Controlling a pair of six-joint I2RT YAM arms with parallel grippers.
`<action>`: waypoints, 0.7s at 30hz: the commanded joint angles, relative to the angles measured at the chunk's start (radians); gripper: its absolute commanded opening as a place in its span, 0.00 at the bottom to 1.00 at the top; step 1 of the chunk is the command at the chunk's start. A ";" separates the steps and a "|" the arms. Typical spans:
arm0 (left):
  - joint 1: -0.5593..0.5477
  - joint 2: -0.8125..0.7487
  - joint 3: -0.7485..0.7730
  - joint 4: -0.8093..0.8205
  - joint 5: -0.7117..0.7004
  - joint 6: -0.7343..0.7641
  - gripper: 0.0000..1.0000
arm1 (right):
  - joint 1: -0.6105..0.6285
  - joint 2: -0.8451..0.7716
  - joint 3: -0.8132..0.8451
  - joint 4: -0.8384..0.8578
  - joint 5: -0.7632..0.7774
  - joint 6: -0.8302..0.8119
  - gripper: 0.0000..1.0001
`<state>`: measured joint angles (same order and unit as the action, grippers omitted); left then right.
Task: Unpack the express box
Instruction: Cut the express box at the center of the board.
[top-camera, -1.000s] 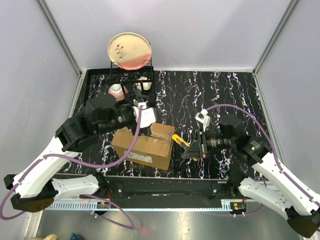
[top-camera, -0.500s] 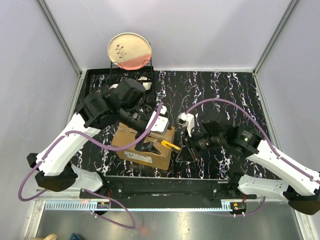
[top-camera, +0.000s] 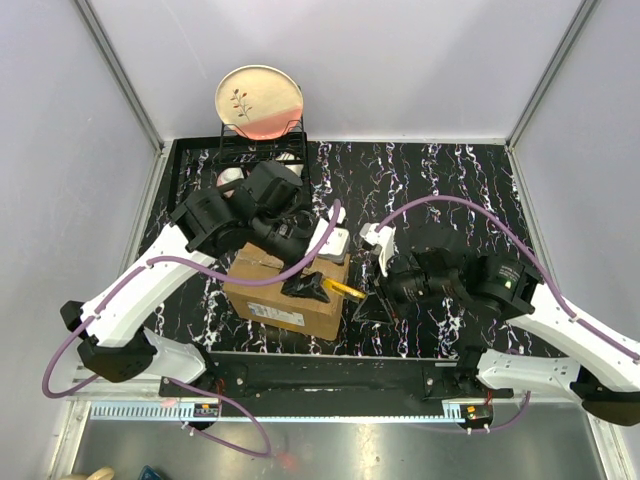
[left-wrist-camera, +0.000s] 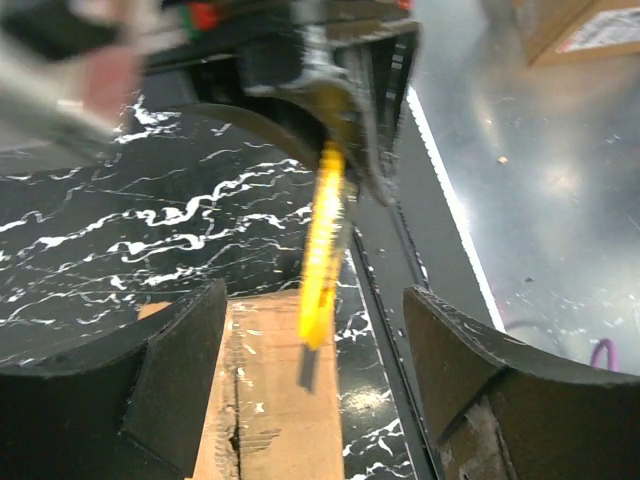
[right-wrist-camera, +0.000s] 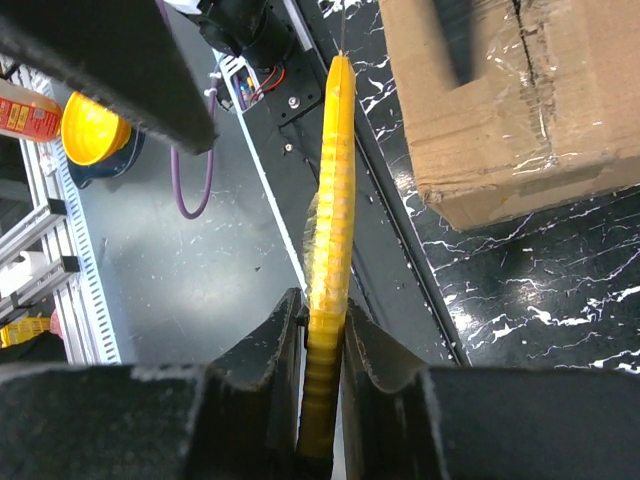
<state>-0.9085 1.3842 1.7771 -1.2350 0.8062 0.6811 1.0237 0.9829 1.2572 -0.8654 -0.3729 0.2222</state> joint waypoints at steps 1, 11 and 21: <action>0.017 -0.016 0.016 0.137 -0.056 -0.066 0.75 | 0.041 -0.012 0.012 0.025 0.045 0.002 0.00; 0.013 0.002 0.013 -0.020 0.082 -0.006 0.69 | 0.068 -0.012 0.076 0.016 0.117 -0.011 0.00; -0.003 0.055 0.053 -0.050 0.056 -0.005 0.00 | 0.099 0.022 0.108 0.020 0.140 -0.014 0.00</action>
<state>-0.8993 1.4235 1.7809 -1.2858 0.8349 0.6640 1.1072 0.9886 1.3270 -0.8711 -0.2695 0.2192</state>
